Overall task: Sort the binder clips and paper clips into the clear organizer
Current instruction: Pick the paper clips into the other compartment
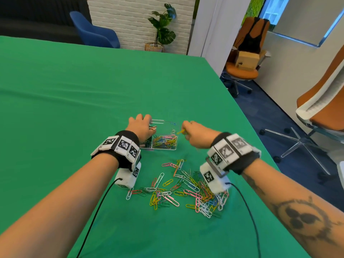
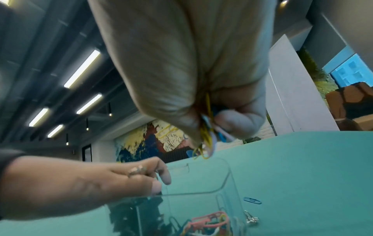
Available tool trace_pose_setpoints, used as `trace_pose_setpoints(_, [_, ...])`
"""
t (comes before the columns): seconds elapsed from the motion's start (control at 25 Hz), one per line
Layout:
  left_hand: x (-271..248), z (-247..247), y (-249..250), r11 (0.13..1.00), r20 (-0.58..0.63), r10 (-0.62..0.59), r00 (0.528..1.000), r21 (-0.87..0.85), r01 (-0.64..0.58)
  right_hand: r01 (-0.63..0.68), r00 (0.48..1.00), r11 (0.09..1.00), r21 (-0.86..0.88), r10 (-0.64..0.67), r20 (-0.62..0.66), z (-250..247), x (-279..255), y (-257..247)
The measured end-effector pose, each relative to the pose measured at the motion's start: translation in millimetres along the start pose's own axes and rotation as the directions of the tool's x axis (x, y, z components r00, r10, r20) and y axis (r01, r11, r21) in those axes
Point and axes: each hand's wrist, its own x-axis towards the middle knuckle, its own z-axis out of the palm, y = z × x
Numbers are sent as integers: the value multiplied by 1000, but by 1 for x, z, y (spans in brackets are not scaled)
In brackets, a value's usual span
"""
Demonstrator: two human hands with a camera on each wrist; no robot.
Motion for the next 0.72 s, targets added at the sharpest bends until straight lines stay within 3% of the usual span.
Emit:
trace_pose_setpoints(0.16, [3, 3, -2, 1000, -3, 2, 1000, 17, -2, 61, 998, 995, -73, -63, -21, -15, 42, -25])
trace_pose_setpoints(0.36, [7, 8, -6, 1000, -2, -3, 1000, -3, 3, 153, 974, 944, -292, -195, -119, -7, 44, -31])
trace_pose_setpoints(0.48, [8, 6, -5, 1000, -16, 7, 1000, -1, -7, 158, 975, 986, -57, -164, -149, -16, 40, -21])
trace_pose_setpoints(0.6, [6, 8, -6, 1000, -13, -11, 1000, -8, 11, 105, 927, 945, 310, 20, -375, -34, 48, 8])
trace_pose_setpoints(0.64, [6, 10, -8, 999, -25, -35, 999, -13, 34, 59, 906, 947, 316, 83, -416, -36, 55, 20])
trace_pose_setpoints(0.72, [4, 15, -10, 997, -53, -75, 996, -17, 74, -62, 946, 985, 158, 109, -306, -25, 72, 36])
